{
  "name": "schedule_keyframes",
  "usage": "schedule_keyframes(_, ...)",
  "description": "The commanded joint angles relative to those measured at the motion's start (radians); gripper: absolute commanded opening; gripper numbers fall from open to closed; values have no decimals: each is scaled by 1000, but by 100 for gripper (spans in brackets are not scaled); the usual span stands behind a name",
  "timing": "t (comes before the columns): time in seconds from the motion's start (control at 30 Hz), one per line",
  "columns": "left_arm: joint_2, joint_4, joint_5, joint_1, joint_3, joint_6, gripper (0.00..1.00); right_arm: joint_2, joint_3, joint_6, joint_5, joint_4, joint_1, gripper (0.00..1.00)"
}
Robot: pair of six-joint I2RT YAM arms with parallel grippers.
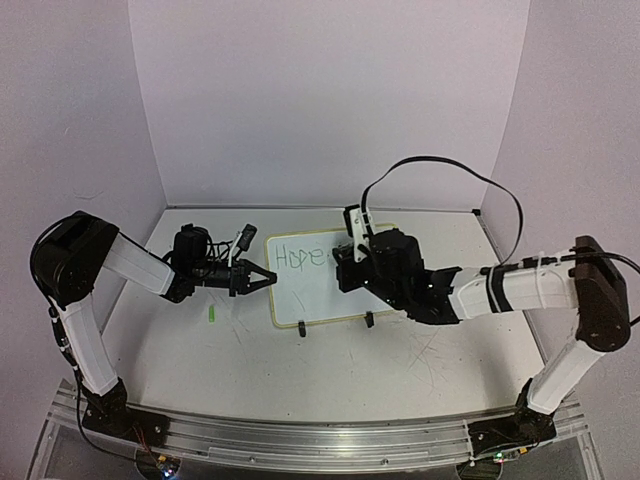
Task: Write a sentence on the whiteboard
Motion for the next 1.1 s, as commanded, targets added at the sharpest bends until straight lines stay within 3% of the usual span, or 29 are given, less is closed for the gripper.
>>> schedule_keyframes(0.0,-14,-23,-57,1,8,37,0,-170,-67,-27,-174,106,-10,0)
schedule_keyframes(0.33,-53,-62,-140,-2,-20,79,0,-222,-74,-75,-120,-15,-15,0)
schedule_keyframes(0.7,-63,-73,-168,-1,-17,87,0,-135,50,-38,-66,-162,-14,0)
schedule_keyframes(1.07,-76,-76,-206,-1,-21,94,0,-41,118,-44,-120,-211,-1,0)
